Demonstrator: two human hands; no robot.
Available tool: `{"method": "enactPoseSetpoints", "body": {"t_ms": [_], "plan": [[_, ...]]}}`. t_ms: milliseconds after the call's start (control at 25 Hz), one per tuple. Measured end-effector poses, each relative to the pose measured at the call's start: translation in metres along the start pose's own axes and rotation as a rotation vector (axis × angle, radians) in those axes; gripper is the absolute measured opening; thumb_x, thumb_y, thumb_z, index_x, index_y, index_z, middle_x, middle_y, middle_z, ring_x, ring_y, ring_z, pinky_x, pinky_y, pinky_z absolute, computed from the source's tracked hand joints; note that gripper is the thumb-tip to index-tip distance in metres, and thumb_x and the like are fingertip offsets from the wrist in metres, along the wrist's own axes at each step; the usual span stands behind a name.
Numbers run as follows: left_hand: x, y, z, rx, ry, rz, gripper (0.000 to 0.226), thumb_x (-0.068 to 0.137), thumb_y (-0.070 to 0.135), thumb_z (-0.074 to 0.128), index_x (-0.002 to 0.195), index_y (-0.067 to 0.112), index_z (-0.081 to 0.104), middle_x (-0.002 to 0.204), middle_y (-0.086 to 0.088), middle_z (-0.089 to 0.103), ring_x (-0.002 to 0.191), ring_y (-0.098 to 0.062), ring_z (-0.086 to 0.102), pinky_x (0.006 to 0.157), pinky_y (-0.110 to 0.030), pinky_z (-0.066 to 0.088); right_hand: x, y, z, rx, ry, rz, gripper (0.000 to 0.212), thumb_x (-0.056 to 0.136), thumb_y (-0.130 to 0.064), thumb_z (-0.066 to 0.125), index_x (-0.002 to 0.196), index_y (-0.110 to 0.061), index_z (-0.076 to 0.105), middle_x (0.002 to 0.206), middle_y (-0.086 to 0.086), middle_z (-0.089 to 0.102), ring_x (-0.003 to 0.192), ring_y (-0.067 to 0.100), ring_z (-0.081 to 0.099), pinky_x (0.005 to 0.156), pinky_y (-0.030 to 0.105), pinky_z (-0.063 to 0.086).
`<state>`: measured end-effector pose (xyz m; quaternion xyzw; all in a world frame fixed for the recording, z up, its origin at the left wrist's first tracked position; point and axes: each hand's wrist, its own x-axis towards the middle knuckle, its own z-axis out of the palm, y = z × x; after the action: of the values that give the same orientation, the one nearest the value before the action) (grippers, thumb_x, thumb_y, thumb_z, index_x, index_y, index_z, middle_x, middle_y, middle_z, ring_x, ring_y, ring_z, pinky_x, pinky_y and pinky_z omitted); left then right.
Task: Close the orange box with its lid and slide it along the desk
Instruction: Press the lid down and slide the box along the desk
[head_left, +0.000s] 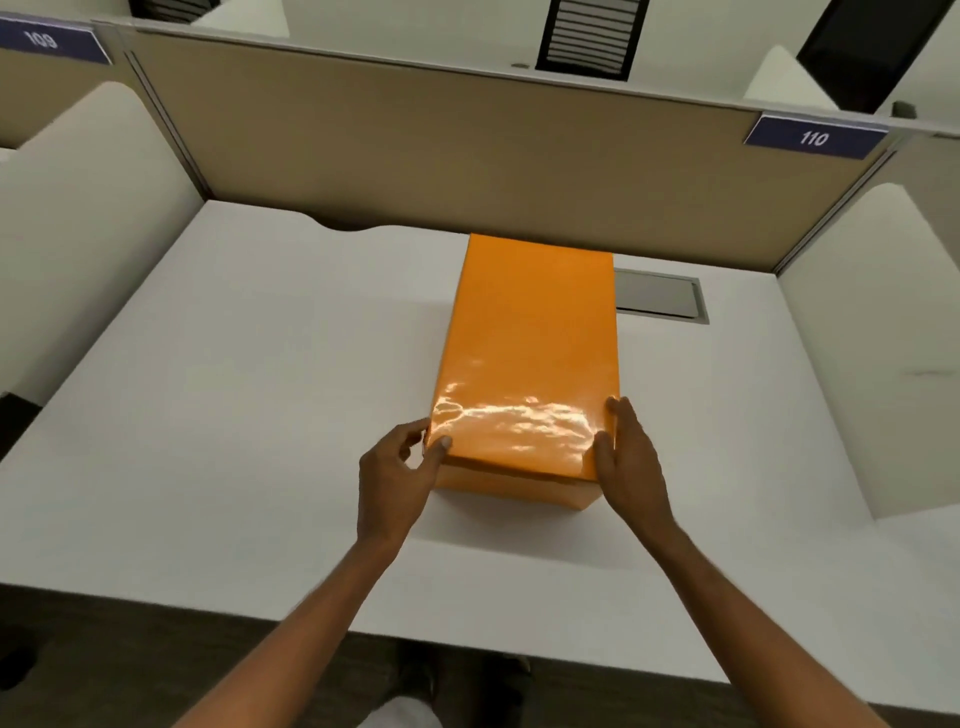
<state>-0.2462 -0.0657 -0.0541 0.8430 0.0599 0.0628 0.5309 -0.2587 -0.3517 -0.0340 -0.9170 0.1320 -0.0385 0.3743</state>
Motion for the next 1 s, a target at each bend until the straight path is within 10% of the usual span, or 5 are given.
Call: {"method": "enactPoseSetpoints", "body": {"t_ms": [400, 640, 1000], "plan": [[0.198, 0.068, 0.064, 0.606, -0.408, 0.451, 0.072, 0.1, 0.055, 0.046, 0.159, 0.019, 0.027, 0.168, -0.007, 0.027, 0.157, -0.028, 0.023, 0.126, -0.046, 0.022, 0.189, -0.053, 0.01, -0.398, -0.051, -0.078, 0.079, 0.102, -0.054, 0.04, 0.161, -0.007, 0.015, 0.17, 0.015, 0.009, 0.157, 0.035, 0.005, 0.126, 0.054, 0.013], [0.236, 0.054, 0.093, 0.747, -0.596, 0.526, 0.111, 0.071, 0.09, 0.045, 0.16, 0.028, 0.022, 0.171, -0.003, 0.019, 0.159, -0.029, 0.012, 0.126, -0.054, 0.012, 0.199, -0.031, 0.026, -0.342, -0.105, 0.045, 0.084, 0.102, -0.058, 0.035, 0.162, -0.009, 0.002, 0.171, 0.01, 0.0, 0.159, 0.027, 0.0, 0.128, 0.05, 0.009], [0.238, 0.036, 0.109, 0.815, -0.554, 0.551, 0.073, 0.1, 0.064, 0.023, 0.161, 0.024, 0.021, 0.172, -0.005, 0.014, 0.16, -0.032, 0.004, 0.128, -0.052, 0.004, 0.2, -0.025, 0.035, -0.375, -0.078, 0.029, 0.083, 0.102, -0.059, 0.032, 0.162, -0.011, 0.0, 0.172, 0.008, -0.003, 0.159, 0.025, -0.003, 0.127, 0.046, 0.008]]}}
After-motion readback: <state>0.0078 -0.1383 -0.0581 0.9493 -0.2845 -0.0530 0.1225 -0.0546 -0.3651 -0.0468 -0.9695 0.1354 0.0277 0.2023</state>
